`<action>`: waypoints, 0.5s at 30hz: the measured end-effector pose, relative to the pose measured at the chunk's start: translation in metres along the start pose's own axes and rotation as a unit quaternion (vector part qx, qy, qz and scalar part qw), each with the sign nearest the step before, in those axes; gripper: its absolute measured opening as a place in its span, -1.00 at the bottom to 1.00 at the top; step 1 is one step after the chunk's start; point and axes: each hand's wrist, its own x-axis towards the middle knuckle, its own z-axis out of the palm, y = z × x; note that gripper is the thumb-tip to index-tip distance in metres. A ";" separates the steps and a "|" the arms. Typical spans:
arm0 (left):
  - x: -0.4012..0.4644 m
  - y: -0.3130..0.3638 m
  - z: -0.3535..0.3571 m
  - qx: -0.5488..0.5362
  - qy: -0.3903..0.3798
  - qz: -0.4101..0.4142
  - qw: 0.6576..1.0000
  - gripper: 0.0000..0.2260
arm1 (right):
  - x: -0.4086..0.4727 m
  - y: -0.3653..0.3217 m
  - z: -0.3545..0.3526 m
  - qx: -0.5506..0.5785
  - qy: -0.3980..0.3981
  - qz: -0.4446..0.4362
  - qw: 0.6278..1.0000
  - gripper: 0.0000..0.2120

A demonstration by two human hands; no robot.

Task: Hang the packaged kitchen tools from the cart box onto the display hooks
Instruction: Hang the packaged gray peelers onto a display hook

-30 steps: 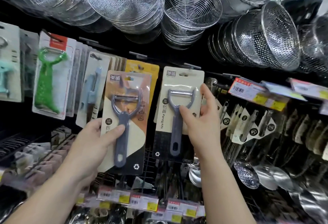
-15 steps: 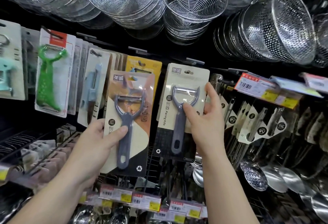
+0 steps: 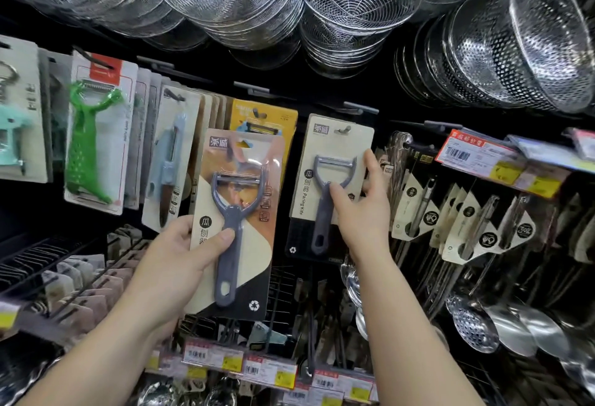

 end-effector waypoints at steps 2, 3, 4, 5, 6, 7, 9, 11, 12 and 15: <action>0.001 0.000 0.000 0.003 -0.004 -0.001 1.000 -0.83 | 0.008 0.004 0.005 -0.004 0.002 0.000 1.000 -0.32; 0.002 0.000 0.000 0.005 -0.007 -0.001 1.000 -0.79 | 0.012 0.005 0.008 -0.005 0.002 0.000 1.000 -0.32; 0.002 0.000 -0.001 0.007 -0.009 0.000 1.000 -0.77 | 0.016 0.007 0.010 -0.007 0.000 0.002 1.000 -0.31; 0.002 -0.001 -0.001 0.010 -0.009 0.001 1.000 -0.77 | 0.019 0.008 0.013 -0.010 0.000 0.001 1.000 -0.31; 0.003 -0.002 -0.002 0.011 -0.007 0.003 1.000 -0.78 | 0.022 0.010 0.016 -0.011 0.002 0.000 1.000 -0.31; 0.004 -0.002 -0.003 0.012 -0.005 0.005 1.000 -0.78 | 0.025 0.011 0.018 -0.012 0.003 0.000 1.000 -0.30; 0.005 -0.004 -0.004 0.012 0.001 0.004 1.000 -0.81 | 0.030 0.014 0.022 -0.013 0.004 0.006 1.000 -0.30; 0.006 -0.004 -0.005 0.015 0.004 0.003 1.000 -0.84 | 0.035 0.016 0.024 -0.016 0.003 0.018 1.000 -0.31; 0.006 -0.005 -0.005 0.017 0.003 0.003 1.000 -0.85 | 0.037 0.017 0.026 -0.018 0.003 0.023 1.000 -0.31; 0.007 -0.005 -0.005 0.021 0.002 0.005 1.000 -0.86 | 0.044 0.019 0.028 -0.042 0.006 0.025 0.999 -0.32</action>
